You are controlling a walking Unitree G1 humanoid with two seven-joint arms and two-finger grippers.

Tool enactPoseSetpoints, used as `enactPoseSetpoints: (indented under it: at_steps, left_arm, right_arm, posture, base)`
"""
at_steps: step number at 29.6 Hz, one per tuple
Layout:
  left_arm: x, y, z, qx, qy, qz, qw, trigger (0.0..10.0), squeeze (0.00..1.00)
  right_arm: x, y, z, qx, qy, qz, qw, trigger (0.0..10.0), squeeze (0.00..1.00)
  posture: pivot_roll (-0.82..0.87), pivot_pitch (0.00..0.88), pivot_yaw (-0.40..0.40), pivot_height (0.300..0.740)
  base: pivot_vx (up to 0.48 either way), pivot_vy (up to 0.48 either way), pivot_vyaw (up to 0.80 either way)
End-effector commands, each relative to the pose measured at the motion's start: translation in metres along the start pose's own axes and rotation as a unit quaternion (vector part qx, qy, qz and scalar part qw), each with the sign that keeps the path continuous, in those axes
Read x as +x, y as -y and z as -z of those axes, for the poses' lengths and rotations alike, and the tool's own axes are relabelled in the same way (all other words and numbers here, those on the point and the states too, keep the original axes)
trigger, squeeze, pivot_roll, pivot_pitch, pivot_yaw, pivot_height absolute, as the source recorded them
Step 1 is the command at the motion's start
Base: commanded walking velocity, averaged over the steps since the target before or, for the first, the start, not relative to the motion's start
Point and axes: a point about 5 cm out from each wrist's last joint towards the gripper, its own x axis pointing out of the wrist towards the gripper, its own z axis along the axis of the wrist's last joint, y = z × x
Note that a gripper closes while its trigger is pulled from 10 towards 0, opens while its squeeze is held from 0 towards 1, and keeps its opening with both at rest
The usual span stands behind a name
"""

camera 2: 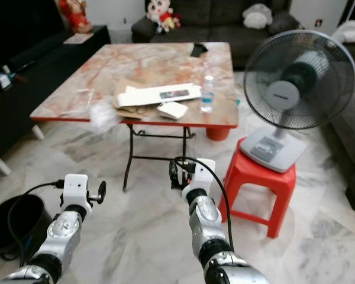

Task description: Picking trash to rubbish bin

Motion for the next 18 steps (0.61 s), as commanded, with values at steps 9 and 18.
enactPoseSetpoints:
  at_steps: [9, 18]
  left_arm:
    - [0.0008, -0.0072, -0.0007, 0.01, -0.004, -0.002, 1.0, 10.0, 0.0]
    - [-0.0002, -0.0051, 0.001, 0.007, -0.006, 0.0, 1.0, 10.0, 0.0]
  right_arm:
    - [0.0047, -0.0176, -0.0015, 0.004, 0.002, -0.022, 1.0, 10.0, 1.0]
    - [0.0039, -0.0183, 0.0013, -0.006, -0.007, -0.025, 1.0, 10.0, 0.0]
  posture:
    - [-0.03, 0.0, 0.05, 0.74]
    - [-0.03, 0.0, 0.04, 0.74]
  base:
    - [0.376, 0.0, 0.0]
    - [0.377, 0.0, 0.0]
